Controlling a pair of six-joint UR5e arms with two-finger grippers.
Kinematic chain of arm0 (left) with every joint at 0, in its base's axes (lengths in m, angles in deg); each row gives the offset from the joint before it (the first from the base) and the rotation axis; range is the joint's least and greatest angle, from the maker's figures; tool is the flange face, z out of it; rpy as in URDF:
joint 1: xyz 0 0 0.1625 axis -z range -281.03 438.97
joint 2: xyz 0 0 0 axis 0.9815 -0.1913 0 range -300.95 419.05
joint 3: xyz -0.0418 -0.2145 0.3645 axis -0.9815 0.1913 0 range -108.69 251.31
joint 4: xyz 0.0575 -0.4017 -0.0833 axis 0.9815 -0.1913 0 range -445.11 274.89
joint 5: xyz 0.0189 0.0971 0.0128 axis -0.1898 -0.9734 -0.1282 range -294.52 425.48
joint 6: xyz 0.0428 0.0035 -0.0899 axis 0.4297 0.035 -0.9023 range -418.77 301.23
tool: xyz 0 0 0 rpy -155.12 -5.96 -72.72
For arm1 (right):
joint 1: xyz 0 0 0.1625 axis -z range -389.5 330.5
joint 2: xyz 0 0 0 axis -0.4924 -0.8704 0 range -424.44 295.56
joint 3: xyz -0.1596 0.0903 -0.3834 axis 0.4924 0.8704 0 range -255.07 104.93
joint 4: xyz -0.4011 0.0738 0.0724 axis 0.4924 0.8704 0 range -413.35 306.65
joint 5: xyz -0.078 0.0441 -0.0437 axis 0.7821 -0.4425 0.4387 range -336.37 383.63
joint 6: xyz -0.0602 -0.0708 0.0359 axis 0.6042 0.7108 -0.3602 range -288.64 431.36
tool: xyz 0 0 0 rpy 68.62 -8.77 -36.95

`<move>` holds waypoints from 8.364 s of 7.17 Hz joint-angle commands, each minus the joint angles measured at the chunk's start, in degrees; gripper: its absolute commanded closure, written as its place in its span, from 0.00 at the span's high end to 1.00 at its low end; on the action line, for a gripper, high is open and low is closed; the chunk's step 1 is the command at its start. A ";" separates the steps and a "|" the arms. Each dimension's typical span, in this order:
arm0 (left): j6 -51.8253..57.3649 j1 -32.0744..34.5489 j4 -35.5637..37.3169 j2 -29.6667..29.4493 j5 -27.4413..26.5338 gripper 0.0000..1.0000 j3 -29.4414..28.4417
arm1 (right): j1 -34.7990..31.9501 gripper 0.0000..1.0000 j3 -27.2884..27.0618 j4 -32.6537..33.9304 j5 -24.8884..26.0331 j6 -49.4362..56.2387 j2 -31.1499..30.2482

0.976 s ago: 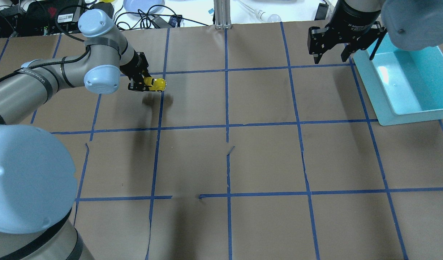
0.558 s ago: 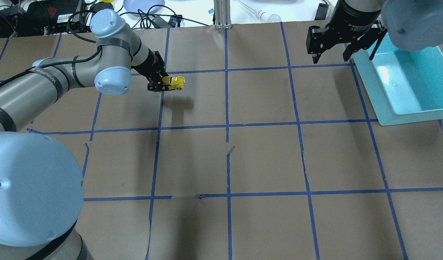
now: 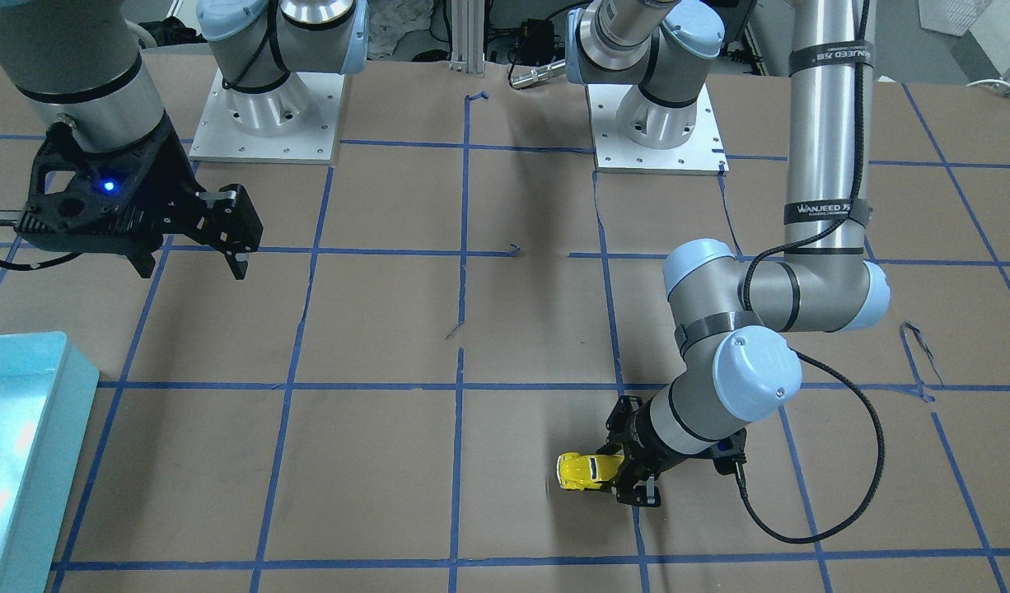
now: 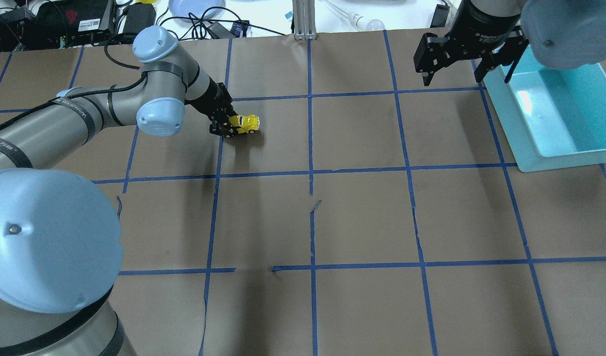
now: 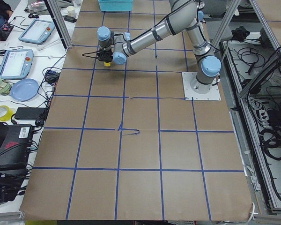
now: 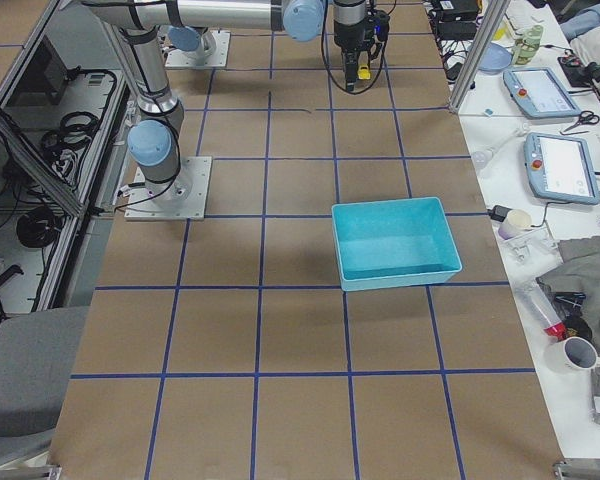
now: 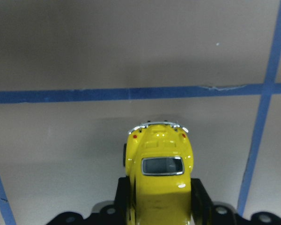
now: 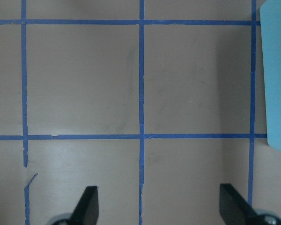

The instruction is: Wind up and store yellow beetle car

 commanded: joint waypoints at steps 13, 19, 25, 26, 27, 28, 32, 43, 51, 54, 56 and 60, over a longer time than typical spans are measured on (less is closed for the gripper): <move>9.02 -6.78 -0.12 -0.93 -7.29 0.00 -0.55 | 0.00 1.00 0.00 0.09 -0.30 -0.11 0.00; 13.35 -9.94 -0.03 -0.75 -7.38 0.00 -0.73 | 0.00 1.00 0.00 0.00 -0.30 -0.19 0.00; 18.11 -12.77 0.06 -0.93 -7.46 0.00 -0.55 | 0.00 1.00 -0.09 0.00 -0.12 -0.28 0.00; 17.76 -12.77 0.14 -0.93 -7.46 0.14 -0.29 | 0.00 1.00 -0.09 0.09 -0.12 -0.28 0.00; 17.67 -12.77 0.15 -0.67 -7.55 0.36 -0.55 | 0.00 1.00 -0.09 0.00 -0.12 -0.28 0.00; 17.76 -12.77 0.49 -0.40 -7.38 0.54 -0.55 | 0.00 1.00 -0.18 0.00 -0.12 -0.28 0.00; 18.55 -12.50 0.76 1.17 -7.20 0.81 -0.73 | -0.09 1.00 -0.18 0.00 0.05 -0.19 -0.09; 72.34 -9.08 -36.05 20.50 -20.65 1.00 -17.08 | -0.18 1.00 -0.26 -1.23 -0.64 2.08 0.35; 99.32 -1.16 -39.05 31.14 -17.25 1.00 -10.14 | 12.64 1.00 -5.28 11.93 -4.61 71.27 13.60; 97.23 -1.69 -41.33 31.59 -14.14 1.00 -8.81 | 18.89 1.00 -5.80 11.68 -4.87 96.51 16.26; 97.21 -2.22 -43.96 31.59 -13.97 1.00 -8.90 | 18.98 1.00 -6.76 15.10 -2.50 109.73 18.89; 98.09 -2.13 -43.89 30.89 -14.05 1.00 -8.47 | 18.98 1.00 -10.90 27.93 -2.76 109.76 23.37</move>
